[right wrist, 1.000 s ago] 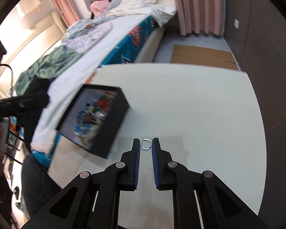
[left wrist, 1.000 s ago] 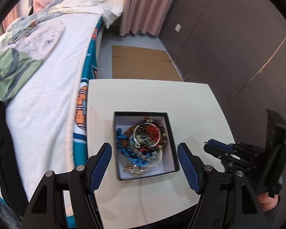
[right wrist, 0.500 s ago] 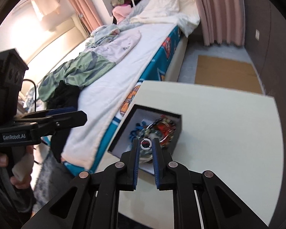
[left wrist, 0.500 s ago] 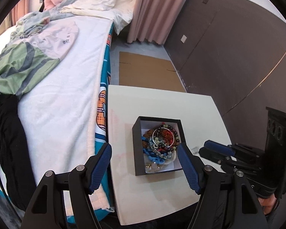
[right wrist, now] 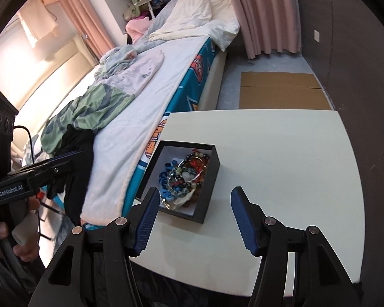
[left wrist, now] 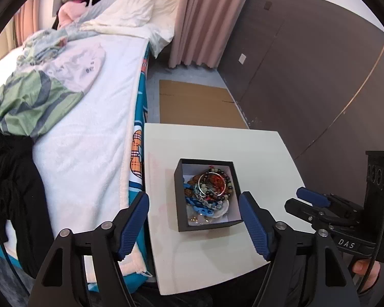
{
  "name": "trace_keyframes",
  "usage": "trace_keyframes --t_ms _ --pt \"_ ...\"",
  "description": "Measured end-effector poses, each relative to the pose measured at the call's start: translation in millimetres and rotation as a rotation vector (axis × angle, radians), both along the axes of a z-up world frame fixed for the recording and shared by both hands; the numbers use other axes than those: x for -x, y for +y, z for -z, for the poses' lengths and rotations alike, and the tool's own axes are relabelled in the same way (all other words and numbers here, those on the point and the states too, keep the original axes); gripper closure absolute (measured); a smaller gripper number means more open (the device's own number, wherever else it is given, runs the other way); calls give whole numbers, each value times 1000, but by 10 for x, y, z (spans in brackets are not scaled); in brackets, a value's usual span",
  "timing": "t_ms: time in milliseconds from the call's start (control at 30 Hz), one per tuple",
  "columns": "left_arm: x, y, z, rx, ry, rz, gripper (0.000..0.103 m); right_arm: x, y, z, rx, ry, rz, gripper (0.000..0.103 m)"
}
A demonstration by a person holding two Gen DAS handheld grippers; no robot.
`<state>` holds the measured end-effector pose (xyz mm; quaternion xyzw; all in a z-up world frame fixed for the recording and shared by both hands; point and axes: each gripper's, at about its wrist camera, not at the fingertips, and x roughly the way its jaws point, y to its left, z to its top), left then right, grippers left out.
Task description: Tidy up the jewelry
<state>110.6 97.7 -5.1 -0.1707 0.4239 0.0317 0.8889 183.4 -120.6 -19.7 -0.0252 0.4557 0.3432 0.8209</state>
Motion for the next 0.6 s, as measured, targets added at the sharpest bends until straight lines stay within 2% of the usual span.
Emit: trace_keyframes --t_ms 67,133,200,367,433,600 --pt "51 -65 -58 -22 -20 2 20 32 -62 -28 -3 -5 9 43" --pt "124 -147 -134 -53 -52 0 12 90 -135 -71 -6 -15 20 32" --pt "199 -209 -197 -74 -79 0 10 150 -224 -117 -7 -31 43 22" --pt "365 -369 -347 -141 -111 -5 9 276 -435 -225 -26 -42 84 17" --pt "451 -423 -407 -172 -132 -11 8 351 -525 -273 -44 -42 101 3" --pt "714 -544 -564 -203 -193 -15 4 544 -702 -413 -63 -82 135 0"
